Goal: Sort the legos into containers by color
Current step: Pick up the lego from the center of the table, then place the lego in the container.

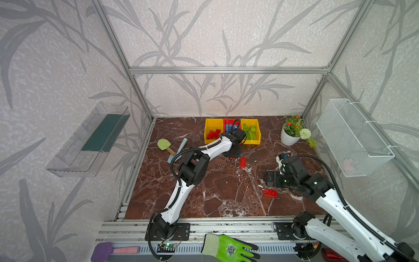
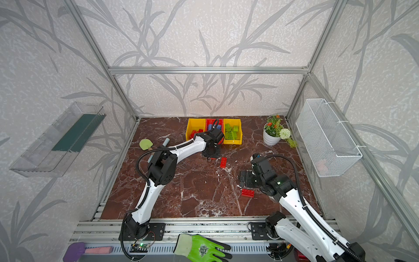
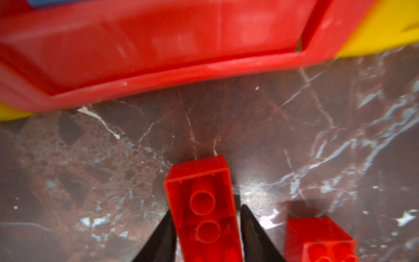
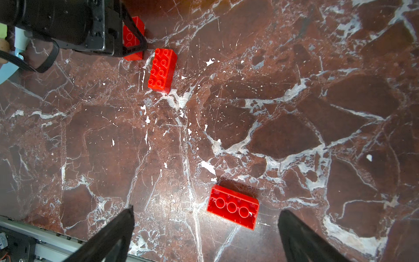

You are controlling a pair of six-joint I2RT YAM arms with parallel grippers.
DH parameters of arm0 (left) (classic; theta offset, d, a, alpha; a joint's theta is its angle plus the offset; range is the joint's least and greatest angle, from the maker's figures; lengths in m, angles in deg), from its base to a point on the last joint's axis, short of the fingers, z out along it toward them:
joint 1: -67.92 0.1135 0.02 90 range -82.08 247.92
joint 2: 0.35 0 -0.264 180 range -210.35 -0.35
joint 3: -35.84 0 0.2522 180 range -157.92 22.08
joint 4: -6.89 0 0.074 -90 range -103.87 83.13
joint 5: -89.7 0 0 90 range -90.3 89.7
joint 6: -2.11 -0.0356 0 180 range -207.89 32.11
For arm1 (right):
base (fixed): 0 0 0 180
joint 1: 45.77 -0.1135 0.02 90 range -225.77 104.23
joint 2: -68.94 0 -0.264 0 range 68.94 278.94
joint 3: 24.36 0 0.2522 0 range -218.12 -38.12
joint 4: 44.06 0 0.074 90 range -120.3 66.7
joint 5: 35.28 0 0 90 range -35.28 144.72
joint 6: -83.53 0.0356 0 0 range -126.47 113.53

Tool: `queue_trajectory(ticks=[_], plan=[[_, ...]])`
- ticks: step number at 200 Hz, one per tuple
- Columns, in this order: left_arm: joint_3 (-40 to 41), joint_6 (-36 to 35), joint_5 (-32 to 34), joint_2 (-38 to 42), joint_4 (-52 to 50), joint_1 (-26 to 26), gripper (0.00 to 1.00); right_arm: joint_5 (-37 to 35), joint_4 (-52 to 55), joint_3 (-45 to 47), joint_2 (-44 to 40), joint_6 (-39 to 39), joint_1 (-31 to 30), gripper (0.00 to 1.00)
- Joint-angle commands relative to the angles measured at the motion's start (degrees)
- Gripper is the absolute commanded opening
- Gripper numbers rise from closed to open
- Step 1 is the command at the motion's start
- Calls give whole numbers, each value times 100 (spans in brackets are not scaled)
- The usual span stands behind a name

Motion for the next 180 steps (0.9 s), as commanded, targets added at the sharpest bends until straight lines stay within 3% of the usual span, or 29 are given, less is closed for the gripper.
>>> queue_trajectory(ticks=[1, 19, 36, 52, 105, 180], plan=[[-90, 44, 118, -97, -392, 44, 40, 0, -113, -157, 15, -129, -7, 99], [-42, 29, 140, -49, -480, 39, 31, 36, -167, -210, 50, -168, -7, 99], [2, 12, 214, 123, -646, 33, 14, 43, -197, -305, 106, -209, 9, 99], [197, -39, 448, 512, -673, 43, 7, 43, -236, -410, 190, -272, 2, 99], [-457, -378, 1006, 1021, -1128, 611, 7, 315, -627, -896, 981, -439, 54, 99], [-3591, -708, 746, -848, -1860, 1535, 7, 540, -810, -1670, 2207, -603, 158, 99]])
